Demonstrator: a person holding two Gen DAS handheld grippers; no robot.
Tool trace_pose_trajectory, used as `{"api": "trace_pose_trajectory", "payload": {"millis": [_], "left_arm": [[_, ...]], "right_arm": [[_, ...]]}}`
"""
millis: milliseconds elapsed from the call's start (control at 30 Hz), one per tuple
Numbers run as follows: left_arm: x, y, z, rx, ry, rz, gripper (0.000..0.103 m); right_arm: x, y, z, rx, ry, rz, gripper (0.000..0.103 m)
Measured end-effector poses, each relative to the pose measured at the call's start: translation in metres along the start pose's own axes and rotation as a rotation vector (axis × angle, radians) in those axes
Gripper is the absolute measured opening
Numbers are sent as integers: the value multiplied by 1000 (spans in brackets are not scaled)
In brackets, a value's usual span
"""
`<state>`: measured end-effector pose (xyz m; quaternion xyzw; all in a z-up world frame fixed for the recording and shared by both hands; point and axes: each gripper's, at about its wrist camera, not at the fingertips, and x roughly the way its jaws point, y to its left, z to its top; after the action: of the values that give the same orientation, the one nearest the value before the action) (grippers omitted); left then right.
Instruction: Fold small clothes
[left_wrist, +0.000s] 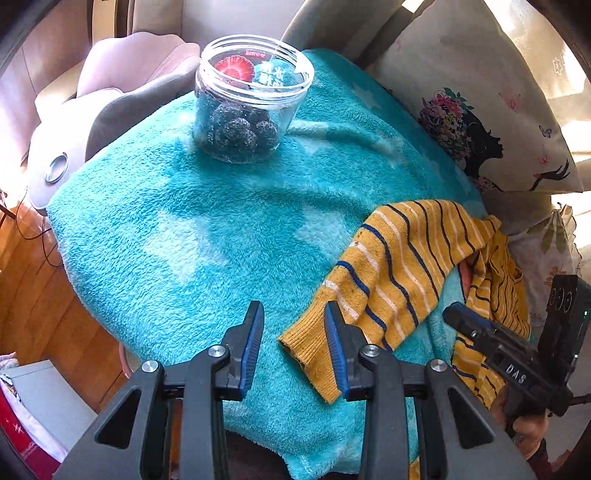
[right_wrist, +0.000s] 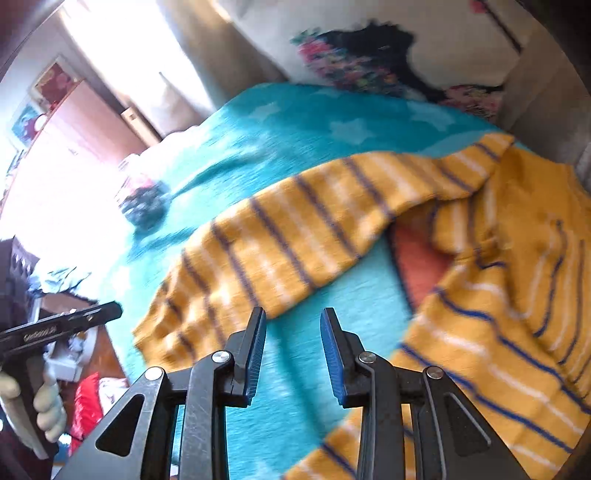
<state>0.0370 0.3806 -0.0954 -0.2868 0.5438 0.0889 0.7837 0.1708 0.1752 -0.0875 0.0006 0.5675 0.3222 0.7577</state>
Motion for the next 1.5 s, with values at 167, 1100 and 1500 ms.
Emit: {"api": "trace_pose_trajectory", "payload": {"millis": [167,1100,1500], "left_arm": [[-9,16,3,-30,-20,4,32],[-32,29,-5,-100,-62,-21,34],[-69,-59,-46,26,-165,-36,40]], "right_arm": [[25,77,-23,-295,81,45,37],[49,61,-18,-17,143,155,3],[-219,-88,-6,-13,-232,-52,3]]}}
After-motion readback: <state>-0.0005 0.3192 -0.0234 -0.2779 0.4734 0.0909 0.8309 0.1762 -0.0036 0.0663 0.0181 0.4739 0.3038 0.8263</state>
